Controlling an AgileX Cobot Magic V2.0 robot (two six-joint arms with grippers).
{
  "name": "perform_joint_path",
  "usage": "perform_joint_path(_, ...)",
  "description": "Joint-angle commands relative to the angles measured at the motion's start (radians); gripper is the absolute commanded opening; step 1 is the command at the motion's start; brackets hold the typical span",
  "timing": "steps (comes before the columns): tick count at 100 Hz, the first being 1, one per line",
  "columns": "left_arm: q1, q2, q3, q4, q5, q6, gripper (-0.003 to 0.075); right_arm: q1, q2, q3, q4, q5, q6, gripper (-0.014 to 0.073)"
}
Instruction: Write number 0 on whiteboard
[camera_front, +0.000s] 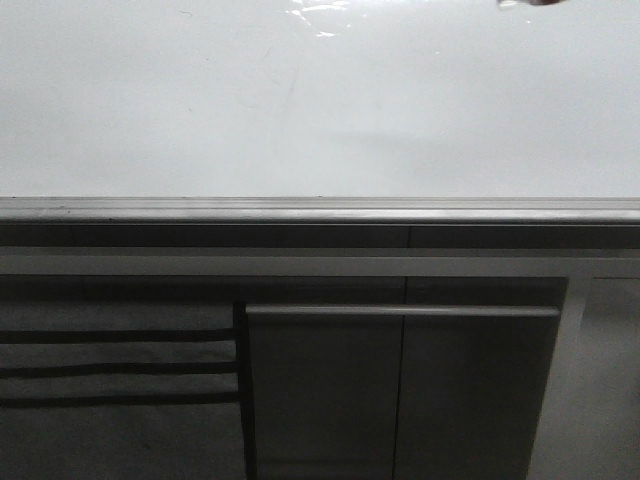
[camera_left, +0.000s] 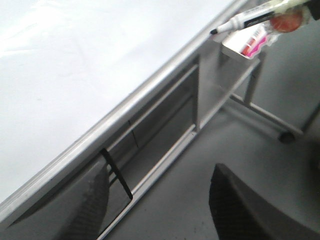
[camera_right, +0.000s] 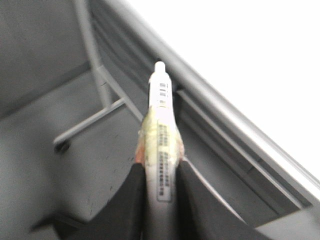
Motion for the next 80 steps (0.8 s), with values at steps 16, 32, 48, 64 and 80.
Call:
perform_joint_path(16, 0.129, -0.103, 0.128, -0.020, -0.176, -0.044, 0.0410, -0.049, -0.008, 0.053, 0.091, -0.139, 0.034, 0.0006)
perform_joint_path(32, 0.187, -0.093, 0.146, -0.028, -0.187, -0.067, 0.0410, -0.049, 0.021, 0.053, 0.149, -0.213, 0.034, 0.0006)
perform_joint_path(48, 0.208, -0.089, 0.146, -0.032, -0.198, -0.067, 0.0409, -0.049, 0.136, -0.036, 0.134, -0.139, 0.053, 0.0006)
perform_joint_path(64, 0.208, -0.089, 0.146, -0.032, -0.205, -0.067, 0.0409, -0.020, 0.291, -0.241, -0.034, 0.054, 0.179, 0.0006)
perform_joint_path(80, 0.208, -0.089, 0.146, -0.032, -0.223, -0.067, 0.0409, 0.018, 0.434, -0.435, -0.165, 0.232, 0.296, 0.0006)
